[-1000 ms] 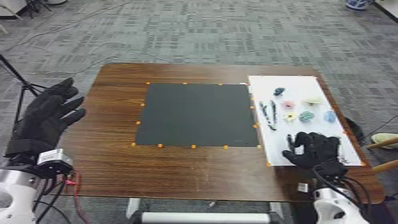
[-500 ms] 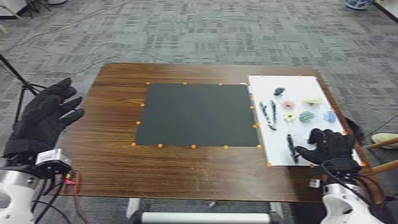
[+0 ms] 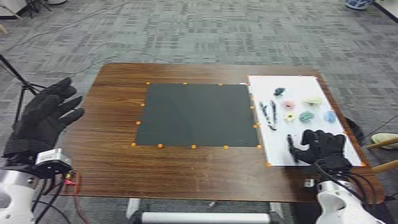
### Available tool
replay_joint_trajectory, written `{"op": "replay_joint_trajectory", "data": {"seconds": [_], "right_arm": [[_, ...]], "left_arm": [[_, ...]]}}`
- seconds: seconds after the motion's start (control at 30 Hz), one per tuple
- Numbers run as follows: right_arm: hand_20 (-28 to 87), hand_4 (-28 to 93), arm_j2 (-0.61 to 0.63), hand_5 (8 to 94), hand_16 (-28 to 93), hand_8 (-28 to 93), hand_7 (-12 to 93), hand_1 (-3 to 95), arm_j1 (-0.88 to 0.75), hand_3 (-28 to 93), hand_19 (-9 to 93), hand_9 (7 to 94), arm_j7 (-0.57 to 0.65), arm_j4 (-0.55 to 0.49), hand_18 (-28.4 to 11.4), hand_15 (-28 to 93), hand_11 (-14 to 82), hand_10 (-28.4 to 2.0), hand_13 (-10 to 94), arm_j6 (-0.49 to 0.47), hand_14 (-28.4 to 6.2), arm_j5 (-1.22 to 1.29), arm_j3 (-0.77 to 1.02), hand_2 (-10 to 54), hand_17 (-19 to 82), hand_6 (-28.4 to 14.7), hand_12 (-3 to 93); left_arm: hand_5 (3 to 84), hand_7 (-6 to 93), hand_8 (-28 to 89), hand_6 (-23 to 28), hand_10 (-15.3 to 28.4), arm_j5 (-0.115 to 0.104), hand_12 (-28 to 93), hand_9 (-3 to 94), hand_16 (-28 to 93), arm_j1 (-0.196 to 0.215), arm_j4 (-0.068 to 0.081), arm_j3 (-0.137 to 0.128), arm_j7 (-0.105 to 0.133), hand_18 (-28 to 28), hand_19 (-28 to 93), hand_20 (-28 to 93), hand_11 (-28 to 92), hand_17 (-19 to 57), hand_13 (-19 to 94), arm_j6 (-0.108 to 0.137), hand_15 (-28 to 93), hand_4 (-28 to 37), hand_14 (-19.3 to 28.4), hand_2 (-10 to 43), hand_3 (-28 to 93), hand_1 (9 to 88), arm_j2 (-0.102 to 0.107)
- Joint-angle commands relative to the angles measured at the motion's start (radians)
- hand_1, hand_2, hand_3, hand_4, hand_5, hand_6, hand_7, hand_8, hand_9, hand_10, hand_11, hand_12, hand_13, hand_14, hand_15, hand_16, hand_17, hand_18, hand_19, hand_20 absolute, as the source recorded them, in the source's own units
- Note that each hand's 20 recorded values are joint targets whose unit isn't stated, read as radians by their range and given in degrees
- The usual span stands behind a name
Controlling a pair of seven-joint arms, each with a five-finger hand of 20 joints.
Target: Arrange flowers
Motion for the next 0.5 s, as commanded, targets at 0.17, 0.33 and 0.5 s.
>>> {"op": "replay_joint_trajectory", "data": {"seconds": [0.17, 0.33, 0.5], "right_arm": [[38, -28, 0.028, 48.5, 47, -24, 64, 21.0, -0.083, 87, 56, 44.0, -0.090, 0.000, -20.5, 82, 70.3, -14.1, 36, -0.159, -15.8, 0.089, 0.042, -9.5, 10, -0.8, 60.3], [37, -28, 0.055, 49.0, 46, -24, 64, 21.1, -0.047, 87, 56, 44.3, -0.115, -0.001, -20.5, 82, 70.3, -14.1, 37, -0.236, -15.6, 0.107, 0.030, -9.5, 10, -0.7, 59.7], [37, -28, 0.077, 51.1, 46, -24, 65, 21.8, 0.033, 86, 56, 46.3, -0.123, 0.010, -20.3, 82, 70.5, -13.7, 38, -0.308, -15.4, 0.099, -0.035, -9.5, 10, -0.3, 59.1]], "left_arm": [[19.7, 27.7, -13, 0.9, 8.6, -0.011, 19, 15.1, -7, 0.019, -0.009, -0.010, 0.004, 18.3, 39, 10, 24, -9.9, 8, 0.005, 46, -27.3, 11.9, -8.1, 67, 28.3, -0.004], [19.9, 27.4, -13, 1.0, 8.7, -0.010, 19, 15.2, -7, 0.013, -0.007, -0.005, 0.002, 18.3, 39, 10, 24, -9.9, 8, 0.004, 46, -27.3, 11.9, -8.0, 67, 28.2, -0.002], [20.0, 27.4, -13, 1.0, 8.7, -0.011, 19, 15.2, -7, 0.012, -0.007, -0.007, 0.001, 18.3, 39, 10, 24, -9.9, 8, 0.006, 46, -27.3, 12.0, -7.9, 67, 28.2, -0.003]]}}
